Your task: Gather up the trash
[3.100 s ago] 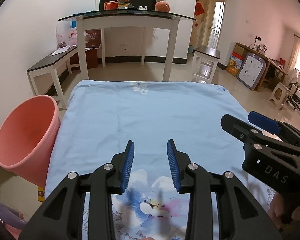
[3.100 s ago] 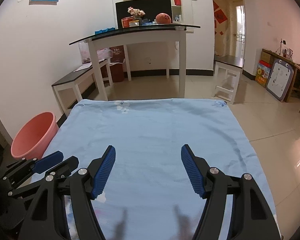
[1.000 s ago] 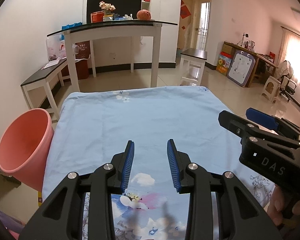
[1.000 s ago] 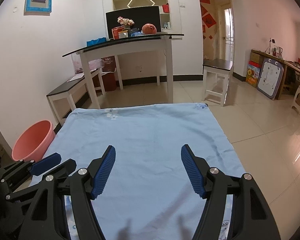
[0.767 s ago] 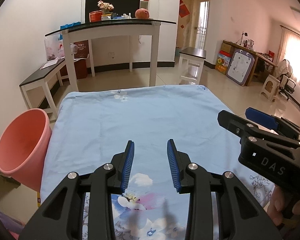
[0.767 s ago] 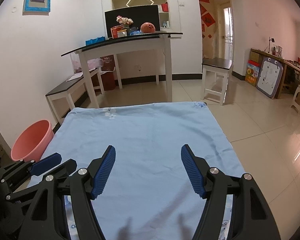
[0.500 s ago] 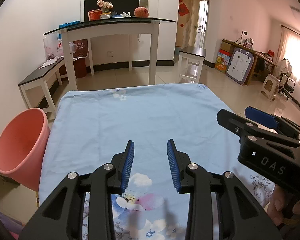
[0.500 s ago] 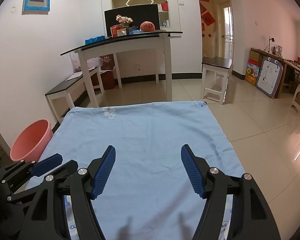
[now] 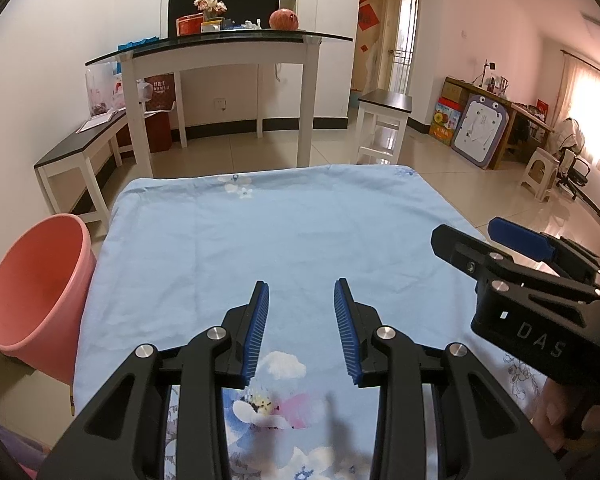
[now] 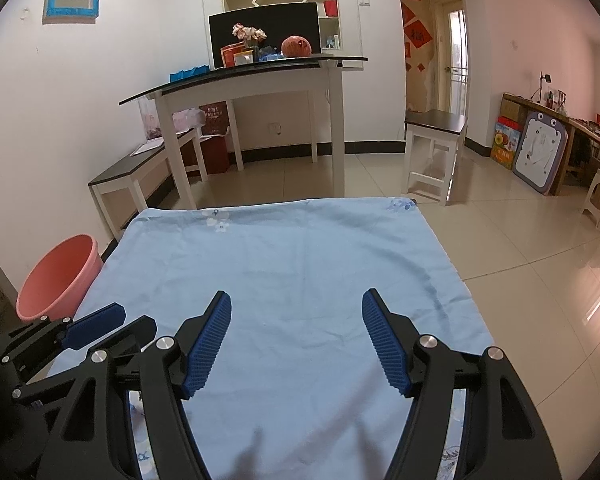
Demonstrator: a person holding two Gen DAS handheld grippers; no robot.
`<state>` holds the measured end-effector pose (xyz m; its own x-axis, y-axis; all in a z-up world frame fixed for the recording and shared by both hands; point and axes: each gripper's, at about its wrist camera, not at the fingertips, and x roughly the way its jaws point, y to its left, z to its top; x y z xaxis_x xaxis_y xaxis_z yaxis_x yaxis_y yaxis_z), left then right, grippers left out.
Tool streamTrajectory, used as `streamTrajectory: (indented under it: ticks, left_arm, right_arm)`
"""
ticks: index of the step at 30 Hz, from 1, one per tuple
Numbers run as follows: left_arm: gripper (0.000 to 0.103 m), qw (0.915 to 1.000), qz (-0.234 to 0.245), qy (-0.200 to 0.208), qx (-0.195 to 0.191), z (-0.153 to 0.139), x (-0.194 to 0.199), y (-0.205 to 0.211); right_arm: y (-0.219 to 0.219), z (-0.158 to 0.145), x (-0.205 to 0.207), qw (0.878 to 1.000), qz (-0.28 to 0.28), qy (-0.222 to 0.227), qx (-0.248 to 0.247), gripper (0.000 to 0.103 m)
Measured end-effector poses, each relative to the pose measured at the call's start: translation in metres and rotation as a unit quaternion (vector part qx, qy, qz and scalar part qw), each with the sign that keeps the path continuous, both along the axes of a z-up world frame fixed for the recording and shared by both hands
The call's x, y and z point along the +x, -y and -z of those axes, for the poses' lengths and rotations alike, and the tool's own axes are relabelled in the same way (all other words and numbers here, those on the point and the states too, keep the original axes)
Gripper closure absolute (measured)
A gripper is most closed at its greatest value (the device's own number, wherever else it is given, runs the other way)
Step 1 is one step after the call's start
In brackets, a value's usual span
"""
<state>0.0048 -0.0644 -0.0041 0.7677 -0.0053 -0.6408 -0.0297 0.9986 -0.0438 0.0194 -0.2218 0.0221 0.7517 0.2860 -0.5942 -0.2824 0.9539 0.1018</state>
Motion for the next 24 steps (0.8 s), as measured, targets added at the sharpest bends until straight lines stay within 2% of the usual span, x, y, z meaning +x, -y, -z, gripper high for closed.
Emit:
streamTrajectory:
  ticks: [24]
  left_arm:
    - [0.069,0.9999,0.008,0.008,0.002,-0.004,0.025,-0.001]
  right_arm:
    - [0.000,0.002,0.025,1.000,0.014,-0.006,-0.011,0.036]
